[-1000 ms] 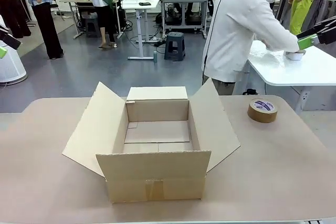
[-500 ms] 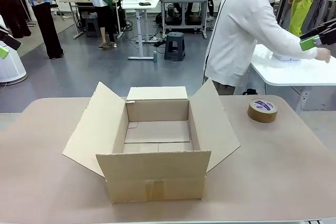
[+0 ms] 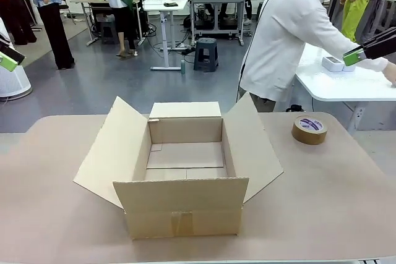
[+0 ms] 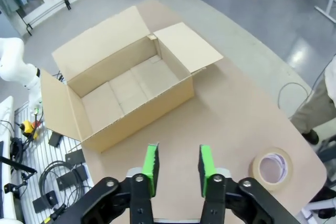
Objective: Wrap the clocks to prevent damage.
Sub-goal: Open the side flaps of the Package Box.
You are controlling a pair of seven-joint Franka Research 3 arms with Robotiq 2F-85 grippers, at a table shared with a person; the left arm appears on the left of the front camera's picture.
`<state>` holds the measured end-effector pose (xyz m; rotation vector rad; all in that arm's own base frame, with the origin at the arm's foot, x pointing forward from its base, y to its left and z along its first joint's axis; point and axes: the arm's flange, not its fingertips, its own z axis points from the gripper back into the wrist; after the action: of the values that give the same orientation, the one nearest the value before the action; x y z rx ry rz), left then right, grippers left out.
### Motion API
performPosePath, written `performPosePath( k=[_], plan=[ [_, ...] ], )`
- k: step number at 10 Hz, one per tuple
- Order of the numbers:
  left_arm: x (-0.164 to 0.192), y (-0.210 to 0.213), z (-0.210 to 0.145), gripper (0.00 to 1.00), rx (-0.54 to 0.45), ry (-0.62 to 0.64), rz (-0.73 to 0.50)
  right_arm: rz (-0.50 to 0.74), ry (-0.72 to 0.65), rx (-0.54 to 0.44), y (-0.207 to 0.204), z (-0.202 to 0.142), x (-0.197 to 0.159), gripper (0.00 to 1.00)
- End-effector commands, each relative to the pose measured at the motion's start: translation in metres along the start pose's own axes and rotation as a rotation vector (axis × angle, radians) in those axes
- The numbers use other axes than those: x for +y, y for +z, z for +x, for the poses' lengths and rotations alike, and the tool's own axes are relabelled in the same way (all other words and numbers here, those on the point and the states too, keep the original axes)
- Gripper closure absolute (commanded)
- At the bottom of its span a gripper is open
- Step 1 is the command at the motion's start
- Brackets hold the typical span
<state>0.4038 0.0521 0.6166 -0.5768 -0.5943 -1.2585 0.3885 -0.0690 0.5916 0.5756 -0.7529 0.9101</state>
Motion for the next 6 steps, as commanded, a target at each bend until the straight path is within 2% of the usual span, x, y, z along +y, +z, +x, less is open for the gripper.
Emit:
performPosePath(
  k=[1,6],
  plan=[
    [0.0018,-0.0005,-0.0035,1.0,0.021,-0.022,-0.003,0.002,0.022,0.026,0.002,0.004,0.0006,1.0],
    [0.002,-0.0022,-0.0028,1.0,0.049,-0.034,0.002,-0.009,0.026,0.058,0.0001,0.0045,0.0045,1.0]
  ],
)
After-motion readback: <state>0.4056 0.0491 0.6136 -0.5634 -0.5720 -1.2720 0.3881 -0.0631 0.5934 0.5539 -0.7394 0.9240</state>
